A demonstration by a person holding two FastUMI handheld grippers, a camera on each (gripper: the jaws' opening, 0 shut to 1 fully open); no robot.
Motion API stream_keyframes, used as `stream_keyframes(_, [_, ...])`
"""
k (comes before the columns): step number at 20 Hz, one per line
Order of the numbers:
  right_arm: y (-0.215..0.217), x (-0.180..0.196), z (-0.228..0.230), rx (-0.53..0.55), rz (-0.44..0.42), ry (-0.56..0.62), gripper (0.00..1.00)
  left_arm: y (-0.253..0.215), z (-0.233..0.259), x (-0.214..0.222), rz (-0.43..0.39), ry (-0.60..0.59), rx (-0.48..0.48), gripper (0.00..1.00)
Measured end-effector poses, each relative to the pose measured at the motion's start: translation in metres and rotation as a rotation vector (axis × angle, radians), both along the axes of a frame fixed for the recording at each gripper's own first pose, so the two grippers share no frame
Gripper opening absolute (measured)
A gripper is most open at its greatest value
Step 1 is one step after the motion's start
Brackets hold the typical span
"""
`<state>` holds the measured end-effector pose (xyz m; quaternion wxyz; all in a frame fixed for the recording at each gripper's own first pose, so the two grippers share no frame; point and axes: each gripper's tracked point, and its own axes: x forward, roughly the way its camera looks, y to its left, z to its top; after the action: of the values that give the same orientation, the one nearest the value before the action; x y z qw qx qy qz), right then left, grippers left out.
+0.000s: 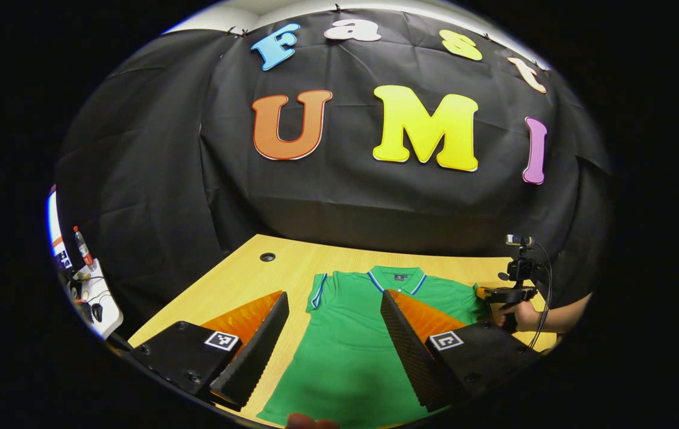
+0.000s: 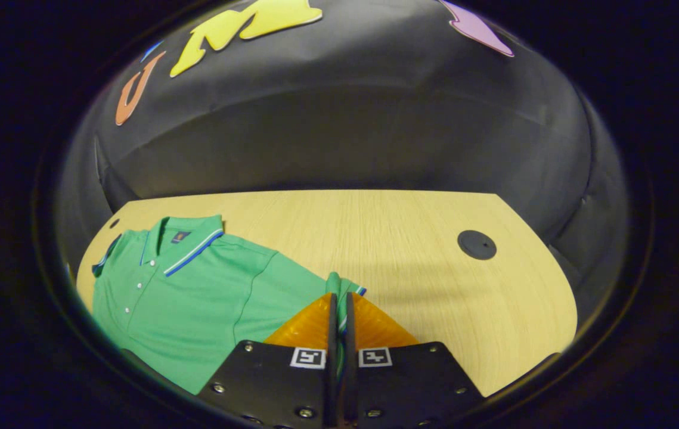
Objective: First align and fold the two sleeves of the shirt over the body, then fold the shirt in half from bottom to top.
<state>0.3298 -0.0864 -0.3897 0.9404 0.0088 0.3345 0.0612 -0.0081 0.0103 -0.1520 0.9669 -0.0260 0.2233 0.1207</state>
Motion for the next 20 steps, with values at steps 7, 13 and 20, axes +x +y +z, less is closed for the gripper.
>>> stream_keyframes(7, [0.014,-0.003,0.034,-0.003,0.015,-0.037,0.03,0.014,-0.001,-0.009,0.008,-0.015,-0.003,1.0])
stream_keyframes(13, [0.033,-0.014,0.076,-0.036,0.025,-0.078,0.02,0.03,-0.001,-0.014,0.023,-0.058,-0.039,1.0])
stream_keyframes(20, [0.083,-0.024,0.118,-0.111,0.039,-0.11,0.03,0.078,-0.004,-0.033,0.071,-0.106,-0.083,1.0])
